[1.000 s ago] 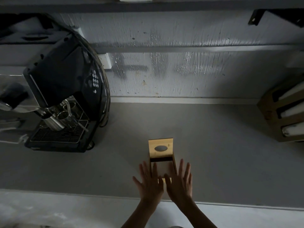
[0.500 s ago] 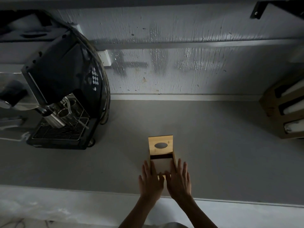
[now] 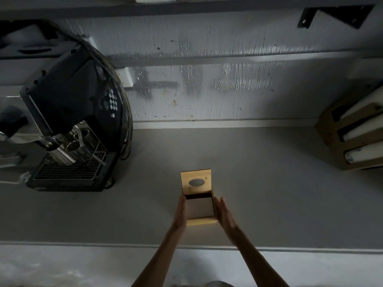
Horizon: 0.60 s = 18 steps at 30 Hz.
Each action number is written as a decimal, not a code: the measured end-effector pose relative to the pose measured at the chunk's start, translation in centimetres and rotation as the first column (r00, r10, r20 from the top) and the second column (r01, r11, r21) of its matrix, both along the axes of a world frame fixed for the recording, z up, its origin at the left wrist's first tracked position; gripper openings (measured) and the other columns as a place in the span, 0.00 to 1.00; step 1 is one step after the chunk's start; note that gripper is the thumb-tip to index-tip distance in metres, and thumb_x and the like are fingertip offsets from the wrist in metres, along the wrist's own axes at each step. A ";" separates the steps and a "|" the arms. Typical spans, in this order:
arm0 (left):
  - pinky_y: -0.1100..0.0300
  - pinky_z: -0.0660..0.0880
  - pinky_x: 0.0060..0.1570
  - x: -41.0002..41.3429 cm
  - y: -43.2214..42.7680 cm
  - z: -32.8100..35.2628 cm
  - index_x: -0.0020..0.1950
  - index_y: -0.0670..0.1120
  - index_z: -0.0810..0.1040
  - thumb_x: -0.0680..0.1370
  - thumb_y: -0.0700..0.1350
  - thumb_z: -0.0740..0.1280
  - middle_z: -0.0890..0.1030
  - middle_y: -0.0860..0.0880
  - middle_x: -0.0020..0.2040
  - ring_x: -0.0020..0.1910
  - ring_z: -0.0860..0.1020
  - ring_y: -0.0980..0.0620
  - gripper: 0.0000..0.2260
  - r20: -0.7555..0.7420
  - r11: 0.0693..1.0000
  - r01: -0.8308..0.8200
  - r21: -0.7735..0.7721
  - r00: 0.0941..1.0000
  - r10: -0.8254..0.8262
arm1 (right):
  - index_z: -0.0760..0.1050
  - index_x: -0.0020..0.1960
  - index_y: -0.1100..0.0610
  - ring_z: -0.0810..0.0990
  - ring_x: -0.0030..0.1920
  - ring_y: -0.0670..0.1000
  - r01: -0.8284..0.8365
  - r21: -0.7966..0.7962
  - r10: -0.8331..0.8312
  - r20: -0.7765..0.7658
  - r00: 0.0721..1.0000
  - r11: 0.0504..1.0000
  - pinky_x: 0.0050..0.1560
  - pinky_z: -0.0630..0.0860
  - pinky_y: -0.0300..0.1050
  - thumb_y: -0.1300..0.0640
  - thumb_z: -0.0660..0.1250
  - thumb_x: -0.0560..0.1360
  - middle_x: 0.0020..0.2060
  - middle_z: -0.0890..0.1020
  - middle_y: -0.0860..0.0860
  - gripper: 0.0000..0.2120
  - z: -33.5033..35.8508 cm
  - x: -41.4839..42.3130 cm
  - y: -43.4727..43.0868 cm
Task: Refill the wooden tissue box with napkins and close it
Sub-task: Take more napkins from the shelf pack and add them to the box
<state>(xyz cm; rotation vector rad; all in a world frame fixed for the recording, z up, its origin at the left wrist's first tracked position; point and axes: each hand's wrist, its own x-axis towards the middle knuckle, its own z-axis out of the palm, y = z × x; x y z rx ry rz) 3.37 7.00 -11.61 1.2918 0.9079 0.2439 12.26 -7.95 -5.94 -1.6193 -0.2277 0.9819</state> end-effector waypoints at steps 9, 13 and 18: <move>0.46 0.58 0.75 1.7 -2.6 -1.1 0.74 0.58 0.63 0.73 0.72 0.53 0.65 0.59 0.74 0.73 0.64 0.57 0.33 -0.057 0.983 0.153 -0.099 0.986 -0.159 | 0.52 0.76 0.56 0.56 0.75 0.50 0.138 -0.014 -0.138 0.007 0.990 0.990 0.76 0.52 0.50 0.35 0.43 0.76 0.76 0.56 0.51 0.36 1.1 0.5 -3.7; 0.45 0.59 0.74 1.2 -4.1 -2.0 0.73 0.62 0.63 0.71 0.75 0.53 0.65 0.56 0.75 0.74 0.64 0.55 0.34 -0.064 0.975 0.171 -0.139 0.981 -0.181 | 0.60 0.73 0.53 0.63 0.73 0.47 0.159 0.010 -0.159 0.053 0.986 0.987 0.70 0.61 0.38 0.36 0.48 0.78 0.72 0.66 0.47 0.31 1.2 -0.3 -5.2; 0.49 0.71 0.65 0.9 -5.3 1.2 0.66 0.60 0.73 0.79 0.65 0.51 0.78 0.54 0.64 0.64 0.76 0.54 0.22 -0.060 0.978 0.154 -0.143 0.985 -0.164 | 0.66 0.69 0.42 0.66 0.71 0.42 0.063 -0.006 -0.062 0.150 0.987 0.998 0.72 0.64 0.47 0.29 0.56 0.71 0.69 0.71 0.40 0.30 -1.3 -0.6 -6.1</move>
